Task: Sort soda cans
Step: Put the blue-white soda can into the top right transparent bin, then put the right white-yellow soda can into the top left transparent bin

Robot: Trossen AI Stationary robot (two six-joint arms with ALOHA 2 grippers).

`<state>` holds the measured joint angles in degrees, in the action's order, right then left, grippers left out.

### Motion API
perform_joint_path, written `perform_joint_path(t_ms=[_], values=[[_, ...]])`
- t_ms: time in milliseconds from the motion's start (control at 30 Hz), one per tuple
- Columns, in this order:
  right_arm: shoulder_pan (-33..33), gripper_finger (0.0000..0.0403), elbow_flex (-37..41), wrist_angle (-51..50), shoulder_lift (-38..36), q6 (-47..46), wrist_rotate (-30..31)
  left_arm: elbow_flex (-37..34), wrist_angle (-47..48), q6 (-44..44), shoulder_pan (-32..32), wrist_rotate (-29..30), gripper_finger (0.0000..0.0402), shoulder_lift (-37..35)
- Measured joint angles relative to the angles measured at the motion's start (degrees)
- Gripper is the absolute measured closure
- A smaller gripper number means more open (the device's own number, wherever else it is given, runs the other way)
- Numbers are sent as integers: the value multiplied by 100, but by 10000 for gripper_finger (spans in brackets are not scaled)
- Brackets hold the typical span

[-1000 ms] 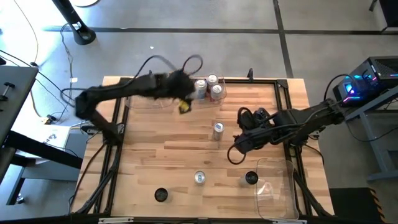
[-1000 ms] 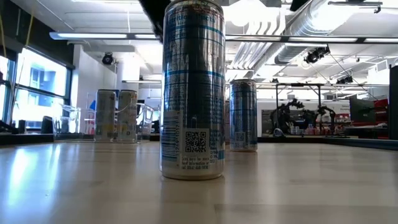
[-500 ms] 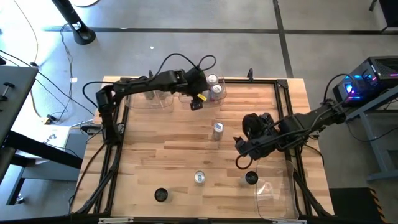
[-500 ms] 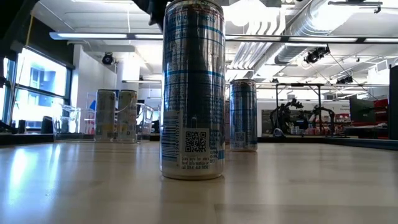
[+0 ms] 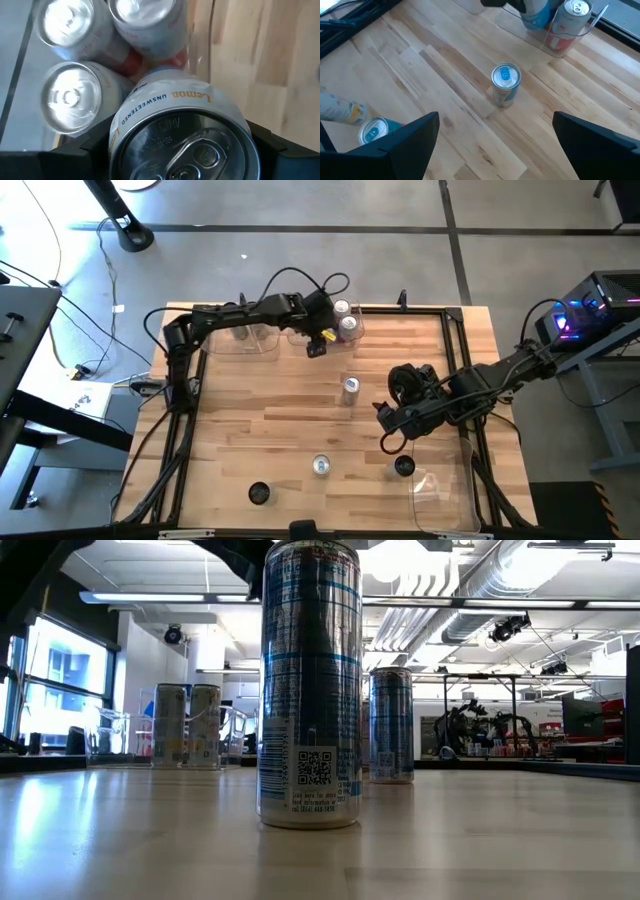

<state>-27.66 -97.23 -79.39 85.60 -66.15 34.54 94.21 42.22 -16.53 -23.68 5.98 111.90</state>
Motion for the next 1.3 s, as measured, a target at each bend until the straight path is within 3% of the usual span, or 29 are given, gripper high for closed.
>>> perform_joint_path(t_ms=[367, 567, 733, 933, 1300], values=[[0, 18, 0, 129, 0, 11, 0, -2, -277, -110, 6, -40, 123, 216], [0, 18, 0, 129, 0, 15, 0, -2, -339, -77, 6, 1, 20, 207], [0, 18, 0, 129, 2, 44, 58, 4, -326, 32, 6, -13, 47, 217], [0, 18, 0, 129, 2, 59, 211, 4, -279, 115, 6, -53, 50, 63], [80, 18, 0, 116, 2, 471, 472, 2, 680, 573, 8, -102, 49, -941]])
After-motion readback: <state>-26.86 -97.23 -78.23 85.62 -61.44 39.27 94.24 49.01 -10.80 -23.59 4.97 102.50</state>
